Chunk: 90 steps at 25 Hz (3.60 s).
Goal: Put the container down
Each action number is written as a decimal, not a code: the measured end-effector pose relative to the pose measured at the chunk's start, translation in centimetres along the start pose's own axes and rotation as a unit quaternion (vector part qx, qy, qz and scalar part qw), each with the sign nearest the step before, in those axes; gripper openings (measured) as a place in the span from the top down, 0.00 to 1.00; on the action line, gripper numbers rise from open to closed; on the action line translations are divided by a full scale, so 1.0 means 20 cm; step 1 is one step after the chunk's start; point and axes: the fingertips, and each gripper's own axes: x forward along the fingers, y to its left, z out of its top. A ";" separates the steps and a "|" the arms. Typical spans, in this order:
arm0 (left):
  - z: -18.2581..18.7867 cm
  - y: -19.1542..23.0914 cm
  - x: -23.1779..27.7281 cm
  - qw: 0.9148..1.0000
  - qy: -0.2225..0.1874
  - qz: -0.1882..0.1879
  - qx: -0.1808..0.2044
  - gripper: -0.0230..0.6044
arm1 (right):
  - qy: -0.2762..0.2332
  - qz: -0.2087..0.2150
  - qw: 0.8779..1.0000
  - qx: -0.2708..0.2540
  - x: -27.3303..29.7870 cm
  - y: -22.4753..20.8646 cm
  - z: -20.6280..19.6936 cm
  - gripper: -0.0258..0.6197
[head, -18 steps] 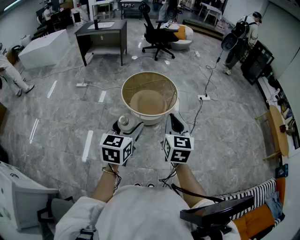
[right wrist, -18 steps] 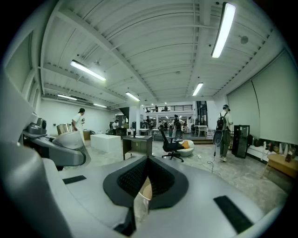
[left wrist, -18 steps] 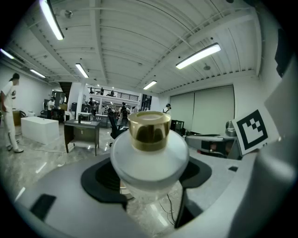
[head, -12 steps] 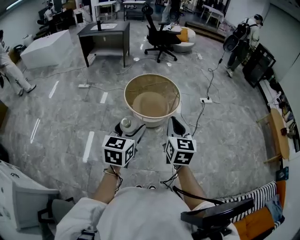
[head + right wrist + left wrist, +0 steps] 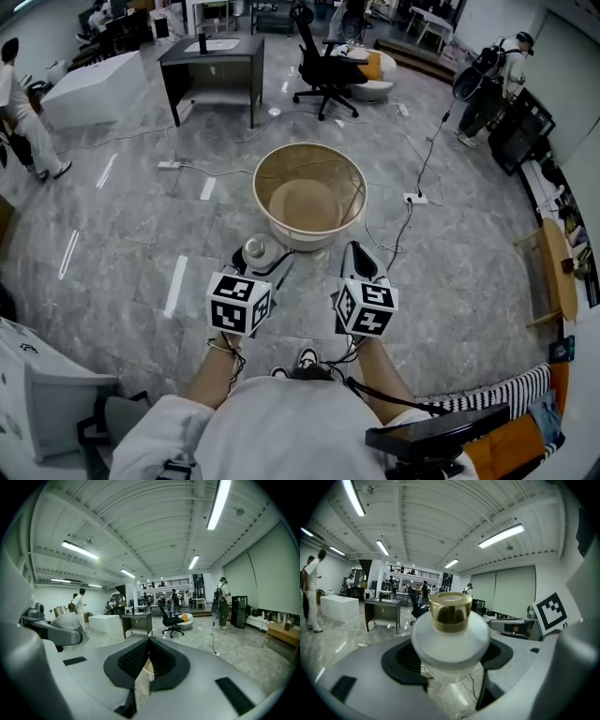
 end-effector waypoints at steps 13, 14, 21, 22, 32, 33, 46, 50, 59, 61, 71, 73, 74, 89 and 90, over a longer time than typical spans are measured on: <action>0.07 0.06 0.27 1.000 -0.003 0.002 0.007 0.43 | 0.001 -0.003 1.000 -0.001 0.25 -0.14 0.05 0.92; 0.09 0.07 0.30 1.000 -0.004 0.002 0.008 0.43 | 0.000 -0.003 1.000 -0.001 0.29 -0.16 0.07 0.92; 0.21 0.11 0.58 1.000 -0.004 0.008 0.010 0.43 | -0.005 0.005 1.000 0.002 0.54 -0.33 0.18 0.92; 0.23 0.11 0.62 1.000 -0.004 0.009 0.009 0.43 | -0.006 0.007 1.000 0.003 0.58 -0.36 0.20 0.92; 0.38 0.16 0.99 1.000 -0.005 0.029 0.010 0.43 | -0.004 0.023 1.000 0.013 0.92 -0.61 0.33 0.92; 0.39 0.16 1.02 0.999 -0.004 0.032 0.009 0.43 | -0.004 0.025 1.000 0.013 0.95 -0.63 0.33 0.92; 0.40 0.24 1.26 0.999 0.007 0.053 -0.004 0.43 | 0.012 0.035 0.999 0.028 1.22 -0.80 0.32 0.92; 0.39 0.26 1.33 0.999 0.015 0.051 -0.007 0.43 | 0.022 0.031 0.999 0.029 1.28 -0.84 0.30 0.92; 0.45 0.40 1.50 0.999 0.009 0.047 -0.005 0.43 | 0.025 0.038 0.999 0.020 1.48 -0.83 0.32 0.92; 0.47 0.44 1.55 0.999 0.002 0.046 -0.010 0.43 | 0.027 0.038 0.999 0.011 1.53 -0.83 0.34 0.92; 0.60 0.62 1.84 0.999 0.004 0.038 -0.012 0.43 | 0.030 0.031 0.999 0.011 1.85 -0.90 0.46 0.92; 0.64 0.66 1.91 0.999 0.006 0.037 -0.010 0.43 | 0.034 0.029 0.999 0.015 1.93 -0.92 0.47 0.92; 0.65 0.67 1.95 0.999 0.007 0.036 -0.010 0.43 | 0.036 0.029 0.999 0.017 1.97 -0.93 0.47 0.92; 0.76 1.00 2.36 0.999 0.020 0.036 -0.013 0.43 | 0.057 0.034 0.998 0.013 2.51 -0.97 0.54 0.92; 0.76 1.01 2.38 0.999 0.024 0.036 -0.014 0.43 | 0.060 0.034 0.997 0.014 2.53 -0.98 0.53 0.92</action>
